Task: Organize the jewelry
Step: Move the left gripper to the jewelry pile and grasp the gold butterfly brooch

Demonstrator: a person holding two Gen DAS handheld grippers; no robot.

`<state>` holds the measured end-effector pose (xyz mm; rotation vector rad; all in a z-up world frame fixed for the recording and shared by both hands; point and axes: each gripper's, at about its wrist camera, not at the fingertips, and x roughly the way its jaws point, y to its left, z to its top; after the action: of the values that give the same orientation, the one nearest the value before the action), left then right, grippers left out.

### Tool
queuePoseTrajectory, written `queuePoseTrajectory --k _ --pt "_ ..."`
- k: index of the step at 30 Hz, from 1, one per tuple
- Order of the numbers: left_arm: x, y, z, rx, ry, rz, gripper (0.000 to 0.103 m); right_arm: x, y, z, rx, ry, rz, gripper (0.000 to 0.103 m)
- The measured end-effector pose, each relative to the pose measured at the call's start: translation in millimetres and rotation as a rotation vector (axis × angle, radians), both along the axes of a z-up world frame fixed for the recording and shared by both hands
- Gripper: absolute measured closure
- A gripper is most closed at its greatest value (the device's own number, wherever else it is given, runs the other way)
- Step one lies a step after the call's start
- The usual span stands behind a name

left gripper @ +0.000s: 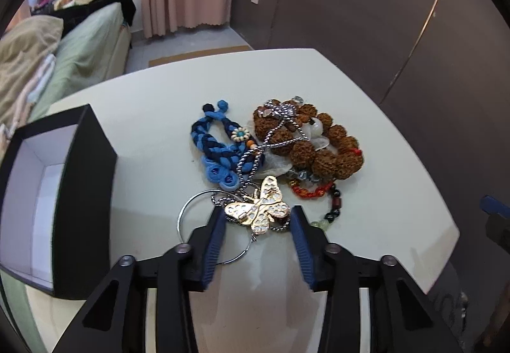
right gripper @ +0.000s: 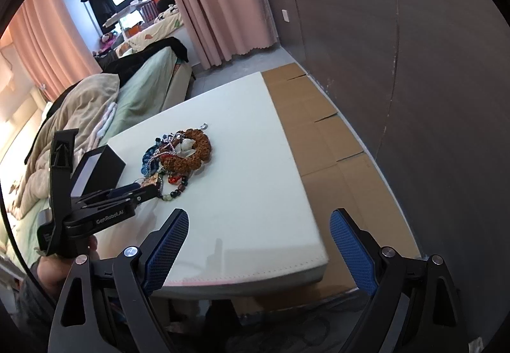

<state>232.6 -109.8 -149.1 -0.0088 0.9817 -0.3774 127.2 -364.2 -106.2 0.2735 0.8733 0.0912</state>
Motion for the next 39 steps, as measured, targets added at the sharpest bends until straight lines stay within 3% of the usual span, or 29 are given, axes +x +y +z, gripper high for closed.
queuePoseTrajectory --k 3,4,8,14,15,17,19,21,26,30,34,37,39 --pt "0.5 2.8 1.7 -0.053 0.024 -0.028 0.098 9.1 5.2 -1.0 0.022 0.011 0.018 0.019" --pt "-0.4 2.5 3.0 -0.046 0.027 -0.028 0.100 11.5 8.0 -1.5 0.028 0.015 0.024 0.021" --pt "-5.6 10.1 9.6 -0.046 0.018 -0.007 0.102 26.0 15.3 -3.5 0.070 0.035 0.059 0.027" --pt "-3.6 13.6 21.7 -0.063 0.021 0.016 0.100 31.0 19.6 -1.3 0.098 0.035 0.072 0.027" --pt "-1.0 11.6 21.1 -0.071 0.045 0.012 0.096 30.5 18.8 -0.9 0.101 0.033 0.072 0.027" --pt "3.9 6.3 18.9 -0.072 0.074 0.015 0.076 28.9 18.2 -0.7 0.105 0.033 0.068 0.027" --pt "6.1 2.7 18.6 -0.068 0.070 0.031 0.026 25.8 14.9 -1.9 0.108 0.036 0.060 0.027" --pt "4.3 1.2 21.9 -0.076 0.035 0.045 0.020 23.1 10.5 -3.2 0.110 0.039 0.049 0.027" --pt "10.9 -9.5 17.9 -0.042 0.033 0.048 0.022 18.3 -0.5 -4.6 0.103 0.045 0.021 0.027" --pt "19.8 -17.7 5.4 0.004 0.066 0.056 0.043 17.7 -8.2 -6.9 0.109 0.054 0.004 0.027" --pt "26.3 -15.1 -1.4 -0.001 0.067 0.089 0.045 18.5 -7.8 -4.6 0.109 0.050 0.001 0.027" --pt "25.5 -14.3 -3.1 0.011 0.054 0.098 0.060 21.0 -3.6 -3.4 0.112 0.047 0.009 0.027" --pt "24.2 -9.6 -2.9 -0.016 0.061 0.095 0.060 25.9 0.1 -5.1 0.123 0.049 0.022 0.027"
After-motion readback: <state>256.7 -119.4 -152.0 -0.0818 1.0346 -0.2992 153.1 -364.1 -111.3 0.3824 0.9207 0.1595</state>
